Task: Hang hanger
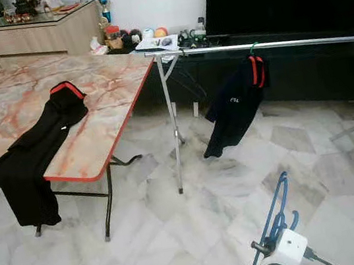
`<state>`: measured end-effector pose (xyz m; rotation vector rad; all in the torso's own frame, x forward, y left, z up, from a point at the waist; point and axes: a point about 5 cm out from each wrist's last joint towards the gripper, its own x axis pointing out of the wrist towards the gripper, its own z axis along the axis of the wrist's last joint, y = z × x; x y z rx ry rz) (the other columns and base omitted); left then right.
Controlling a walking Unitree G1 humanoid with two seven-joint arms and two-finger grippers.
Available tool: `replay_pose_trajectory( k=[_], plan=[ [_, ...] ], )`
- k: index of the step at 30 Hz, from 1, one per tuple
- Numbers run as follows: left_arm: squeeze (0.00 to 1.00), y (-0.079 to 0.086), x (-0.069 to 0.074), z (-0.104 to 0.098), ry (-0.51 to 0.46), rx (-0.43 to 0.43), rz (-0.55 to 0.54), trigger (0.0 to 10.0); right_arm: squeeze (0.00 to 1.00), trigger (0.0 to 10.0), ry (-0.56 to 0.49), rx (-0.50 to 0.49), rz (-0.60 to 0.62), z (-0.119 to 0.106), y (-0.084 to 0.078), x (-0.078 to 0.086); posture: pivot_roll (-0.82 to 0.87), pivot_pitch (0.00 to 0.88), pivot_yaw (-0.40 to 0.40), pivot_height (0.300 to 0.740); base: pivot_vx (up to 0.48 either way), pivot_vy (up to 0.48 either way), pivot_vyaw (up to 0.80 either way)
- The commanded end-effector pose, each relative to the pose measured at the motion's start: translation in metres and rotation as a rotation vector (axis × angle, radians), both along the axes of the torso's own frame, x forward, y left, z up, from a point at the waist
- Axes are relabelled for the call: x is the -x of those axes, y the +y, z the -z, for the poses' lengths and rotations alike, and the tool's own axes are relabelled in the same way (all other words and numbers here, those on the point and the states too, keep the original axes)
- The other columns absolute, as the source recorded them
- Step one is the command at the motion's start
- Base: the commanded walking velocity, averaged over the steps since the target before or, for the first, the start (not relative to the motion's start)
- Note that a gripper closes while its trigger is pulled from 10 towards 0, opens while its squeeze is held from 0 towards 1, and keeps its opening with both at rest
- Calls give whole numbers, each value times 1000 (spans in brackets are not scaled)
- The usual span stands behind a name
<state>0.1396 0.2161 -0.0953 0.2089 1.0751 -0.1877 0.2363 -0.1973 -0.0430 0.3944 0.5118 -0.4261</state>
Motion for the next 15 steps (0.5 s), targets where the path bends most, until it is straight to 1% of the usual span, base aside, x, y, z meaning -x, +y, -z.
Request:
replay_pose_trajectory(
  k=[1, 2, 4, 9, 15],
  plan=[
    [0, -1, 11, 4, 41, -3, 6, 10000, 0, 10000, -15, 13, -6, -3, 0, -3, 127, 0, -12, 740, 244, 0, 0],
    [0, 0, 15, 5, 50, -3, -2, 10000, 0, 10000, -6, -2, 6, -2, 1, -3, 127, 0, -12, 740, 251, 0, 0],
    [0, 0, 18, 6, 56, -2, -5, 10000, 0, 10000, -1, -13, 14, -1, 2, -2, 129, 0, -17, 740, 253, 0, 0],
    [0, -1, 20, 7, 65, 4, -9, 10000, 0, 10000, -1, -17, 9, -1, 2, -3, 129, 0, -17, 740, 260, 0, -785],
    [0, -5, 19, 8, 61, 12, -5, 10000, 0, 10000, -7, -3, -1, -2, 2, -4, 131, 0, -23, 740, 268, 0, 0]
  ],
)
